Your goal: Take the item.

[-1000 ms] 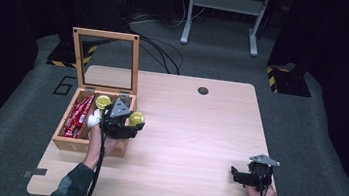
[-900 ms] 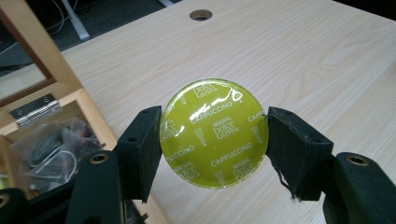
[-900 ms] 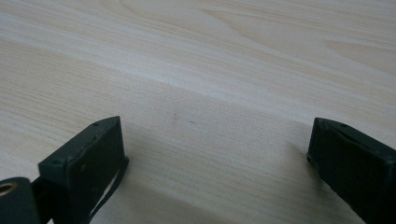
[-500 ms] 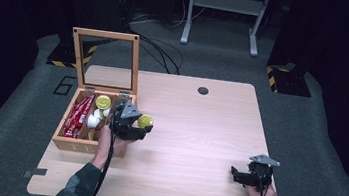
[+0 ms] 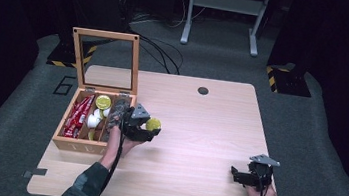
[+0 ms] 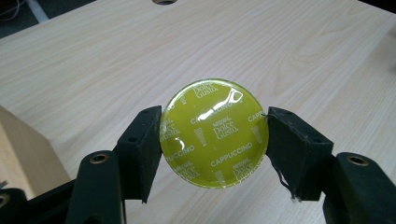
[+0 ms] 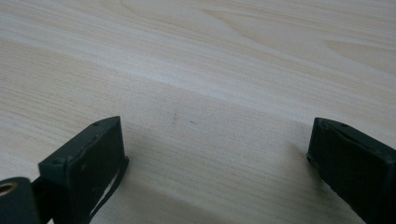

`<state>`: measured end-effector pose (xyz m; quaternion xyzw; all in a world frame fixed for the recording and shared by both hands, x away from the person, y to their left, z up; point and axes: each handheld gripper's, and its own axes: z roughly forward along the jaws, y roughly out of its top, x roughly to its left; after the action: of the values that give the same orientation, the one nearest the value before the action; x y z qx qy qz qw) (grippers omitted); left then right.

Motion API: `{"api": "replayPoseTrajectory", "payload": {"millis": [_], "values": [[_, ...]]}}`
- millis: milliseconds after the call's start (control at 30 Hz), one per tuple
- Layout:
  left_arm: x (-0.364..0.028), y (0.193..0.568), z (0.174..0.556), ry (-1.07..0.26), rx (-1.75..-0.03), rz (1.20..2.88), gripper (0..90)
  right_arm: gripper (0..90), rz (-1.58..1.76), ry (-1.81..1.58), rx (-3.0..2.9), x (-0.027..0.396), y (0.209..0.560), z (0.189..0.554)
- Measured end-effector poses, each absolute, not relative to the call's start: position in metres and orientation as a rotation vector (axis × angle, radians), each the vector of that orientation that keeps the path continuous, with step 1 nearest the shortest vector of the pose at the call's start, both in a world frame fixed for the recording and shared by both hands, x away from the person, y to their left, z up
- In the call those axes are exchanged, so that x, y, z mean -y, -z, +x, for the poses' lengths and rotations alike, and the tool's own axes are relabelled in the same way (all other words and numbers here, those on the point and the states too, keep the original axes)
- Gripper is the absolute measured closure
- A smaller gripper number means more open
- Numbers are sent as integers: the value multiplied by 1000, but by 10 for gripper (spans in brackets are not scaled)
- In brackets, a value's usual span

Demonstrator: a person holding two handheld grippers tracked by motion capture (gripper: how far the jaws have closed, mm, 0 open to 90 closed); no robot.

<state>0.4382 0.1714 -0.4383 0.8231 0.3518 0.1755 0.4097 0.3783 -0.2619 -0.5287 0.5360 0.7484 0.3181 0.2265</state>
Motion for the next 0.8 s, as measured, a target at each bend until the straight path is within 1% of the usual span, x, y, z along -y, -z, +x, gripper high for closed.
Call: {"api": "replayPoseTrajectory", "payload": {"millis": [100,433,800], "values": [[-165,444,441,-411,-882,2089,379,34,1471,-874,-2069,262,529,378],[-147,459,449,-371,-880,2139,379,37,1474,-876,-2064,262,529,378],[-134,465,462,-325,-876,2146,379,37,1473,-875,-2069,262,529,378]]}}
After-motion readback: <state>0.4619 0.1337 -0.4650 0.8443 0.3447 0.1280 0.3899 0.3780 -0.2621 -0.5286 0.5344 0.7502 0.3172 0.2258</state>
